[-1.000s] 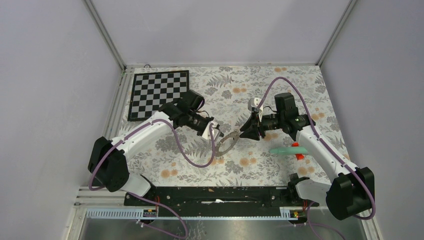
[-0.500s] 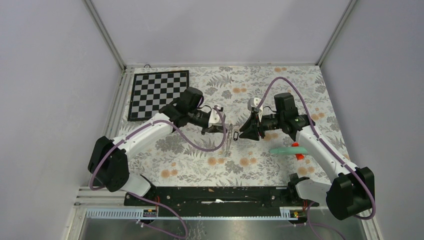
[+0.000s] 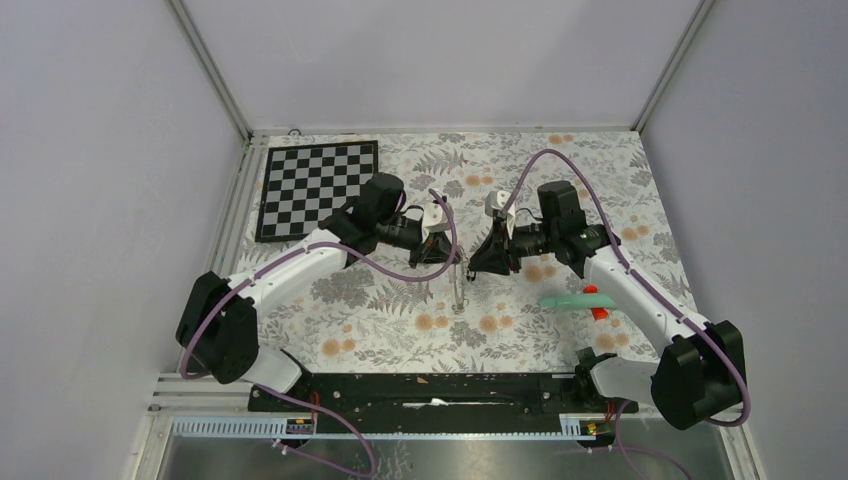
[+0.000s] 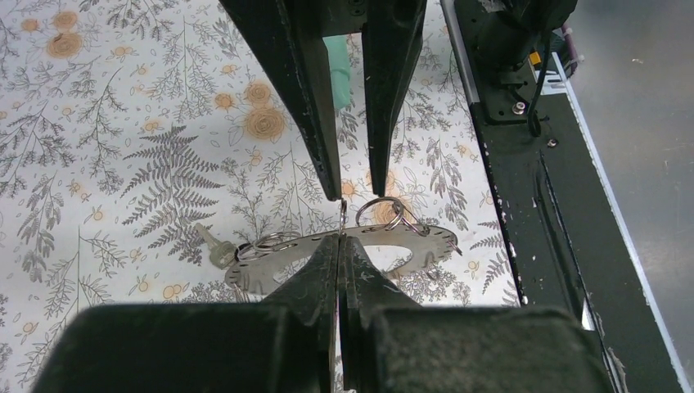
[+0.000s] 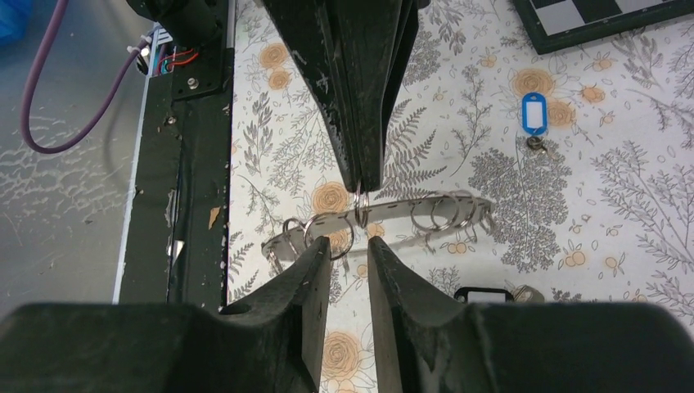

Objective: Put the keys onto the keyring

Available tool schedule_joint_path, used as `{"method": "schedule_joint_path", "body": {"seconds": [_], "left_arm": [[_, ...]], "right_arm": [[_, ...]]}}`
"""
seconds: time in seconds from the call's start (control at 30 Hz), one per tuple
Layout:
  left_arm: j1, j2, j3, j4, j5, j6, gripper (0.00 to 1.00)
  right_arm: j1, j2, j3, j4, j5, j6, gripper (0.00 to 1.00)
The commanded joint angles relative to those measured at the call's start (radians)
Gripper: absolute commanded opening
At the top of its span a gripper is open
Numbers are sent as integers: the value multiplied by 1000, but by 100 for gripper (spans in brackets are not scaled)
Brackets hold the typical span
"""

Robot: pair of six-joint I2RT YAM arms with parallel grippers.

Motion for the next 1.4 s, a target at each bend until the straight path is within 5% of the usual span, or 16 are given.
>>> {"method": "schedule_joint_path", "body": {"seconds": [0.0, 0.33, 0.67, 0.87, 0.97, 1.13, 1.37], "left_arm": [[4, -19, -4, 76, 29, -30, 0], [3, -4, -1, 75, 34, -35, 0], [9, -4, -11, 71, 51, -9, 2], [155, 4, 3, 57, 318, 17, 54], [200, 2, 7, 18, 331, 76, 63], [196, 19, 18, 0, 319, 97, 63], [129, 41, 23, -1, 295, 76, 51]], "right_arm": [[17, 12, 64, 46, 14, 25, 30], [45, 44, 82, 52, 36, 24, 26], [49, 34, 79, 68, 51, 44, 0], [49, 4, 66, 70, 59, 37, 0], [48, -1, 66, 74, 47, 45, 0], [48, -1, 61, 94, 31, 67, 0], [48, -2, 68, 80, 64, 48, 0]]}}
